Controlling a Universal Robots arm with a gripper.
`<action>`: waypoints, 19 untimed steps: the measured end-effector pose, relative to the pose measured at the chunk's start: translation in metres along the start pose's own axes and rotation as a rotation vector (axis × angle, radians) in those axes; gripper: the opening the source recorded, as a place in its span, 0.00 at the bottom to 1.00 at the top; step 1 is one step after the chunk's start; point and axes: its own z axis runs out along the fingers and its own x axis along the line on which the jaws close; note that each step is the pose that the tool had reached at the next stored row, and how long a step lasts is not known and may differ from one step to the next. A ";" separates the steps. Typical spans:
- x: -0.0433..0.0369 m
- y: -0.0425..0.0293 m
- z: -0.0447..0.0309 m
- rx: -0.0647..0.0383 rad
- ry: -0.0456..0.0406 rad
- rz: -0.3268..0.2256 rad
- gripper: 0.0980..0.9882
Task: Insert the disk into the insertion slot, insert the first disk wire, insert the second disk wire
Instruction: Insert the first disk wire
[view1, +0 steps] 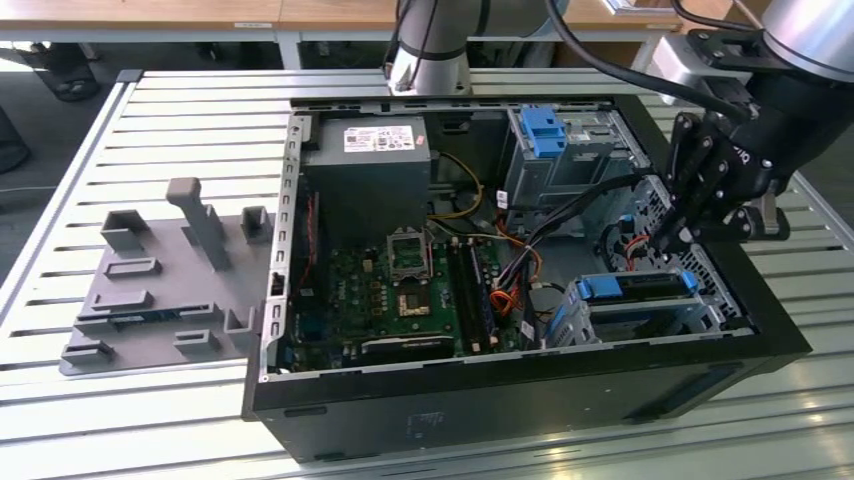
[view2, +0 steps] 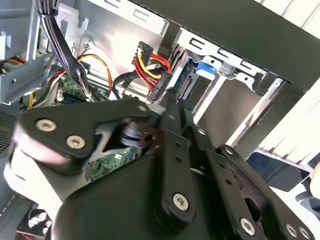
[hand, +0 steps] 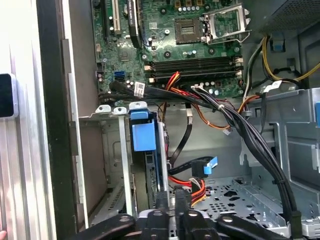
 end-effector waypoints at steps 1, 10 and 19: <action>-0.0007 0.0001 0.0002 0.000 0.0001 0.005 0.11; -0.0055 0.0006 0.0022 0.001 -0.0003 0.075 0.31; -0.0165 0.0019 0.0074 0.001 0.0006 0.106 0.31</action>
